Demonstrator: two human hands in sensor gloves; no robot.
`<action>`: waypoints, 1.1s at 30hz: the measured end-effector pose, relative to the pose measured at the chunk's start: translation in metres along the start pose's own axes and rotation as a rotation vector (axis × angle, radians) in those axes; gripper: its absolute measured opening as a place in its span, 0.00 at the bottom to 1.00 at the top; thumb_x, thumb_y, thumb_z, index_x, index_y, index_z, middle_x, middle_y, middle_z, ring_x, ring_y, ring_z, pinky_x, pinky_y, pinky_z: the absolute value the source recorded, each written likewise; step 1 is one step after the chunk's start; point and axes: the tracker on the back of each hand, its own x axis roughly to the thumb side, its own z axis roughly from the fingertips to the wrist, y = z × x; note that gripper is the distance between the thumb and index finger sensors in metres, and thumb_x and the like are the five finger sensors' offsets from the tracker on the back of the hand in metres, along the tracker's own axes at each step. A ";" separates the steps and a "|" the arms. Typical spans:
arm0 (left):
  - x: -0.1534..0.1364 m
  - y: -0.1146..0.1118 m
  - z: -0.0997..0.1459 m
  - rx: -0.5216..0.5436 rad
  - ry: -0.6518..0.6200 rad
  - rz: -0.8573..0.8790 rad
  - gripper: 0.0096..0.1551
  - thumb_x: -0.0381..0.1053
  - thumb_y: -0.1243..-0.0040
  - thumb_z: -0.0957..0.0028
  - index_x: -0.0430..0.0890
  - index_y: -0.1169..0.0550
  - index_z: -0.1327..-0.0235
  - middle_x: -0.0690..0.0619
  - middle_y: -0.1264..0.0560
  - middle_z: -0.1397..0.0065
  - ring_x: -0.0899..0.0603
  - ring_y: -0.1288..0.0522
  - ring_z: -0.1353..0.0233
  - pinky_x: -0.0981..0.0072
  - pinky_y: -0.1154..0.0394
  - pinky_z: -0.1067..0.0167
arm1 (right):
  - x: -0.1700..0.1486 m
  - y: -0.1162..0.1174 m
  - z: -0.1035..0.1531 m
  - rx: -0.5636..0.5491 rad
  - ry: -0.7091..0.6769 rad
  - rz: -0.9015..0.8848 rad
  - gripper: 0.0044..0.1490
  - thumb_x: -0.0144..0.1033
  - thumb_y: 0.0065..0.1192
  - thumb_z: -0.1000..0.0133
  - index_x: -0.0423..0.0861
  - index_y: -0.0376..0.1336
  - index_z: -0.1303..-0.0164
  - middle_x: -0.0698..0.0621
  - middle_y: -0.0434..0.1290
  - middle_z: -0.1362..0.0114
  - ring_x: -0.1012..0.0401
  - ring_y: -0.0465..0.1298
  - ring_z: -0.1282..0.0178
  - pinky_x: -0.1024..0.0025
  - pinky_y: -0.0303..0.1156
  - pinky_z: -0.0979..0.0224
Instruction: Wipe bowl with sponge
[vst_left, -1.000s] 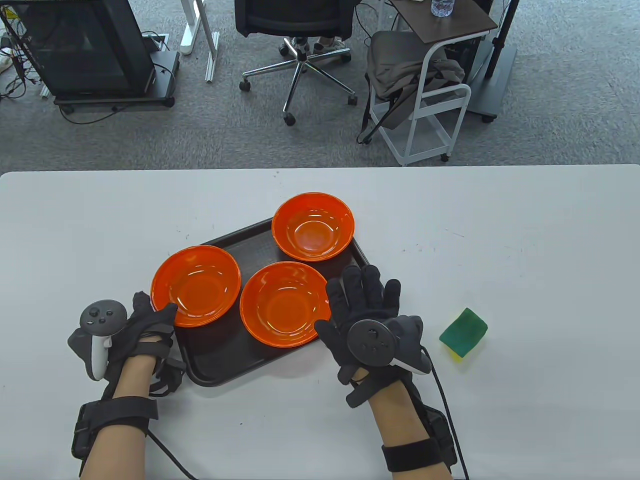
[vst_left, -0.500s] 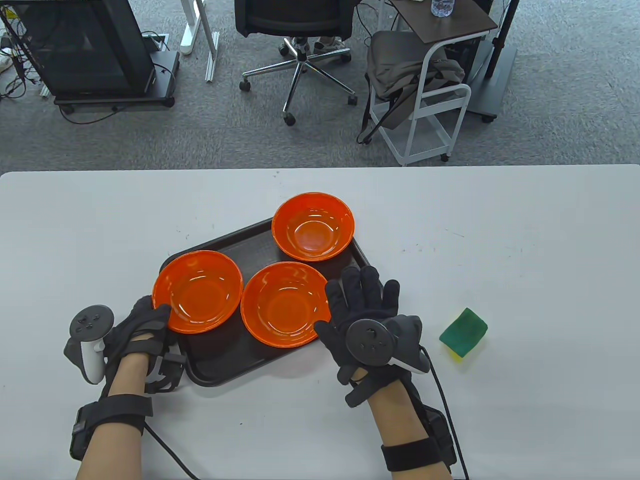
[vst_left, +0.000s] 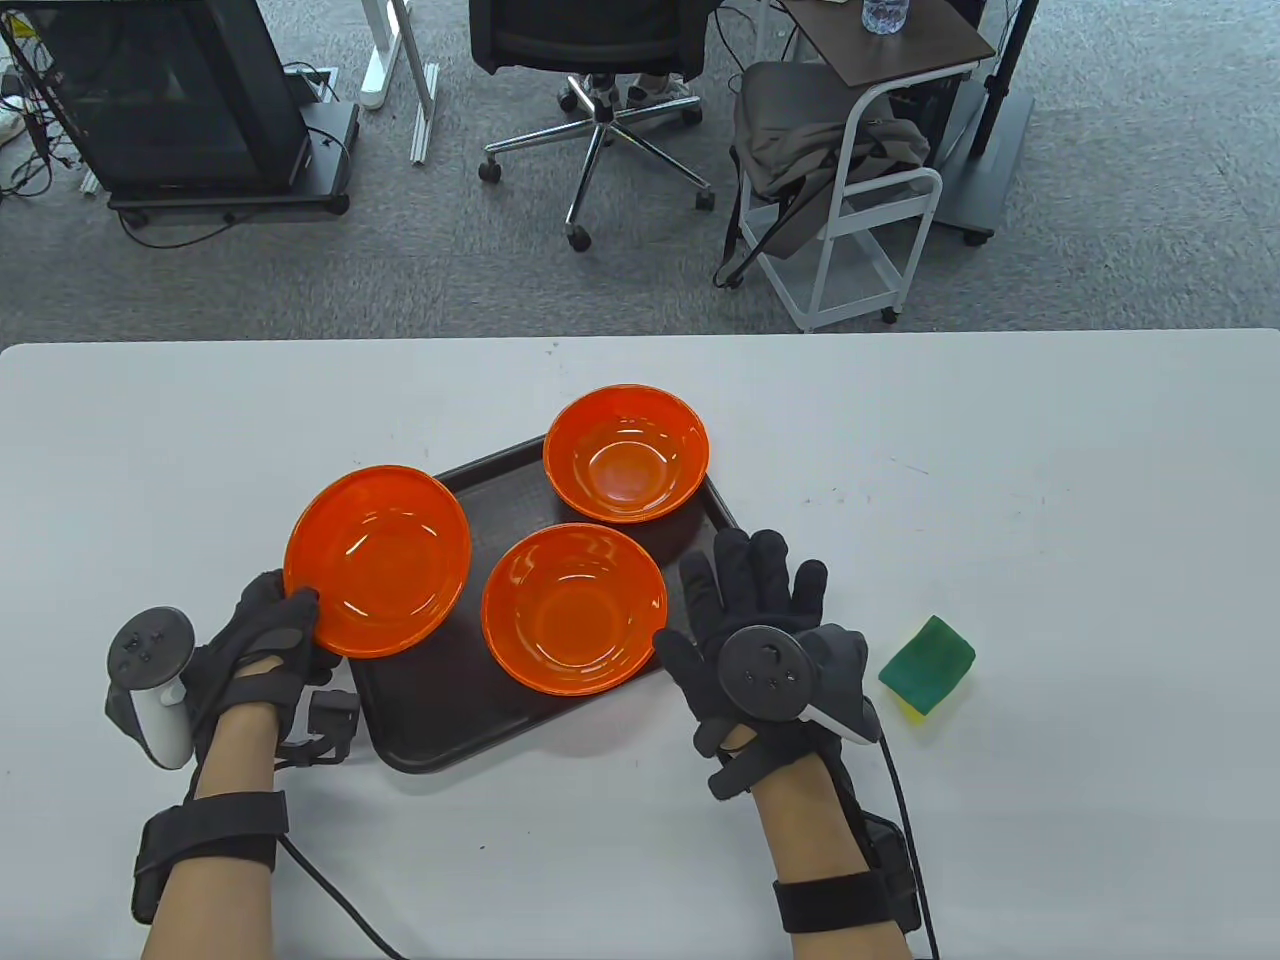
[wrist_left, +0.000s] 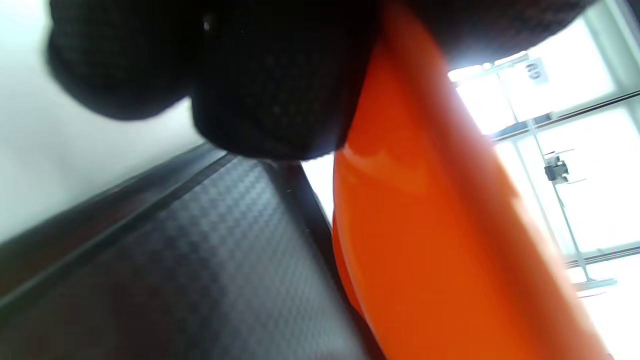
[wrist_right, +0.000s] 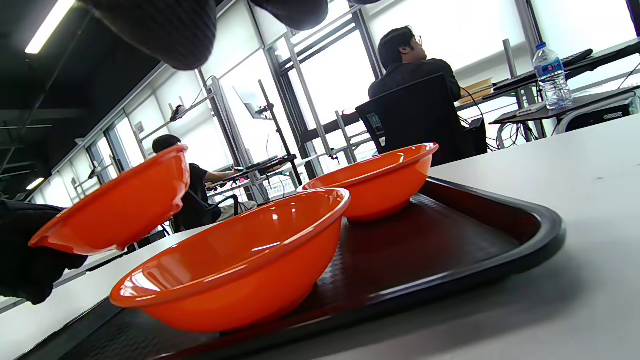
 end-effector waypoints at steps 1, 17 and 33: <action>0.003 0.001 0.001 0.014 -0.017 -0.010 0.31 0.55 0.35 0.45 0.43 0.28 0.34 0.47 0.17 0.56 0.47 0.15 0.69 0.55 0.17 0.65 | -0.003 0.000 0.000 -0.001 0.012 -0.002 0.45 0.58 0.55 0.35 0.43 0.43 0.21 0.31 0.39 0.14 0.30 0.35 0.19 0.24 0.28 0.33; 0.019 0.008 0.013 -0.002 -0.082 0.024 0.28 0.56 0.35 0.45 0.44 0.26 0.35 0.47 0.13 0.58 0.48 0.13 0.73 0.58 0.15 0.70 | -0.073 -0.006 0.013 -0.034 0.339 0.031 0.44 0.56 0.57 0.35 0.42 0.45 0.21 0.30 0.40 0.15 0.29 0.38 0.20 0.25 0.30 0.33; 0.021 0.008 0.017 -0.040 -0.104 0.026 0.30 0.55 0.39 0.44 0.41 0.28 0.34 0.44 0.15 0.51 0.48 0.11 0.71 0.58 0.14 0.69 | -0.141 0.019 0.044 0.235 0.867 0.102 0.52 0.55 0.63 0.37 0.41 0.37 0.22 0.30 0.33 0.17 0.26 0.37 0.23 0.26 0.34 0.31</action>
